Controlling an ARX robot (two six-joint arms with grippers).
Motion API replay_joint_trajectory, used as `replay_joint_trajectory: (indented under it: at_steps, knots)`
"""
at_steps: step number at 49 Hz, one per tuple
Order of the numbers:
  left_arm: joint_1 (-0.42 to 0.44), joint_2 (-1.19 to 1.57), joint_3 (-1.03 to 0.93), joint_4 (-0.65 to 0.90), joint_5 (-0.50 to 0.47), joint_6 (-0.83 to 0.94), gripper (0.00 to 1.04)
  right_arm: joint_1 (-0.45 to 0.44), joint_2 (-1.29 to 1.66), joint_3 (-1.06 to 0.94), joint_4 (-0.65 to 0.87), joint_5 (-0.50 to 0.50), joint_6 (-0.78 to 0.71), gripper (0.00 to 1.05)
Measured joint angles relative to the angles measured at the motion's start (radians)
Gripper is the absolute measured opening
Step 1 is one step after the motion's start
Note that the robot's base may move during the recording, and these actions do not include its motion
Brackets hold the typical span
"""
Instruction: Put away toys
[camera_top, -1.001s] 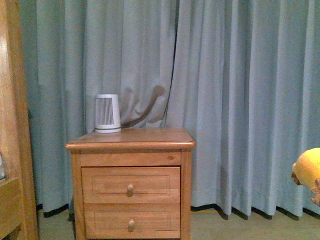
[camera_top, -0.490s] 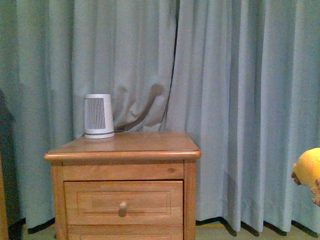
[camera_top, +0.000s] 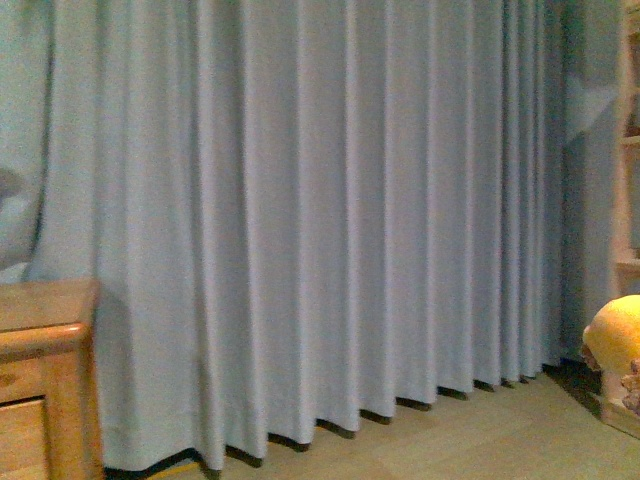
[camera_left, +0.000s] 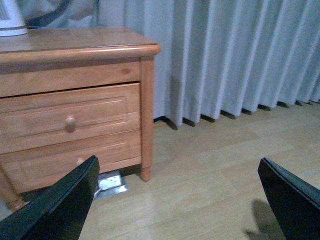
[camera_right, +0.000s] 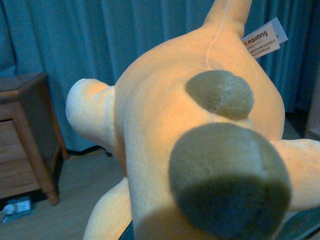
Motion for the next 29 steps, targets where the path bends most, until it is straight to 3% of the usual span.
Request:
replay_joint_trajectory:
  at_steps: [29]
  knots:
    - [-0.001,0.000,0.000,0.000,0.001,0.000,0.99,0.000,0.000,0.000,0.000,-0.001,0.000,0.07]
